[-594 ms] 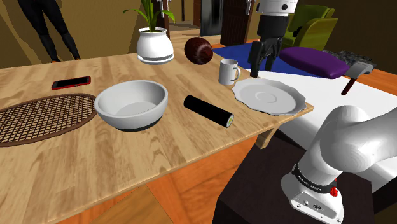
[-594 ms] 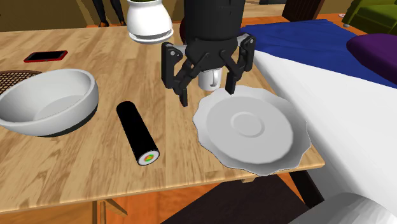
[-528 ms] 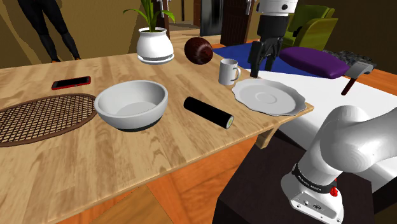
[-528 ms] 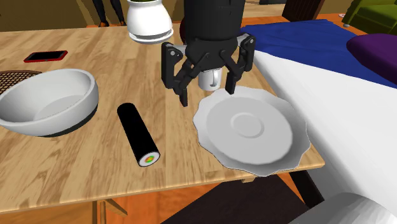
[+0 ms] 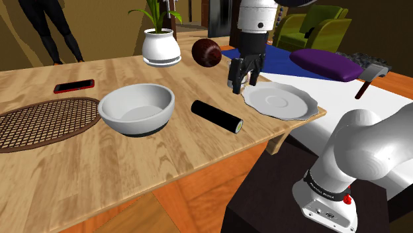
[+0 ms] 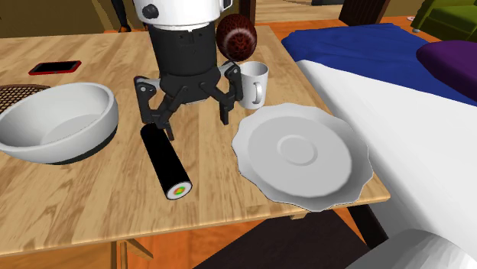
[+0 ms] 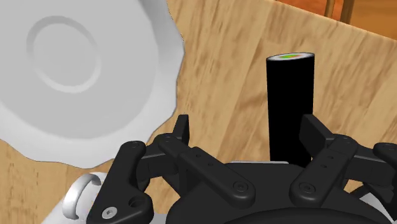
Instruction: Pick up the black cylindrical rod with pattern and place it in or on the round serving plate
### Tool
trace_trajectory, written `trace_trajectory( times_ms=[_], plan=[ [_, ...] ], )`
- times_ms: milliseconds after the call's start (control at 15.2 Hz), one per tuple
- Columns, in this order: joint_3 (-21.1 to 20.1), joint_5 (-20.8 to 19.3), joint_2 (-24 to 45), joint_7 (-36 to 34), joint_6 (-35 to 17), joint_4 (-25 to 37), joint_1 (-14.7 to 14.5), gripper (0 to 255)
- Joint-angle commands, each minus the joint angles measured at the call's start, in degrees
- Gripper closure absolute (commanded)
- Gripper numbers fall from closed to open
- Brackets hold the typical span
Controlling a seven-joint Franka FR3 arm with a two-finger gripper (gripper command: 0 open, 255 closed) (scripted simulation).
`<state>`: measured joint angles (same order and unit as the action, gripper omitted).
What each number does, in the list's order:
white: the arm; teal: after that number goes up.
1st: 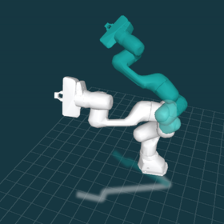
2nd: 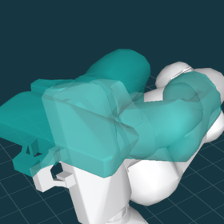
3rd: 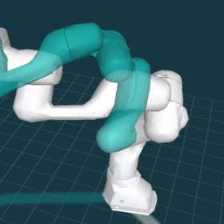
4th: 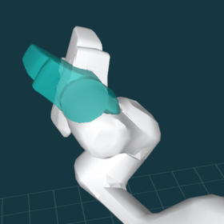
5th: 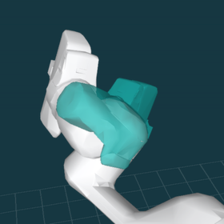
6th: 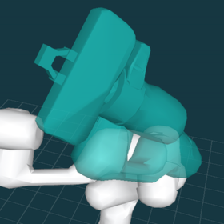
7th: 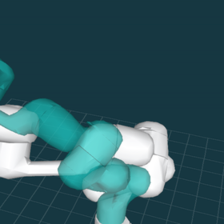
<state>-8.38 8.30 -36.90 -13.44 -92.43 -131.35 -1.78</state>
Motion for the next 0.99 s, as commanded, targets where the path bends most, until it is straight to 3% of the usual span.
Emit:
trace_trajectory(
  times_ms=[0,330,924],
  plan=[
    [-1.84,0.83,2.55,-1.23,-2.95,0.05,-0.65,0],
    [-6.13,1.73,10.1,-4.33,-8.96,2.48,-1.86,0],
    [-6.88,2.28,10.45,-4.19,-14.83,-3.02,-2.18,0]
  ],
)
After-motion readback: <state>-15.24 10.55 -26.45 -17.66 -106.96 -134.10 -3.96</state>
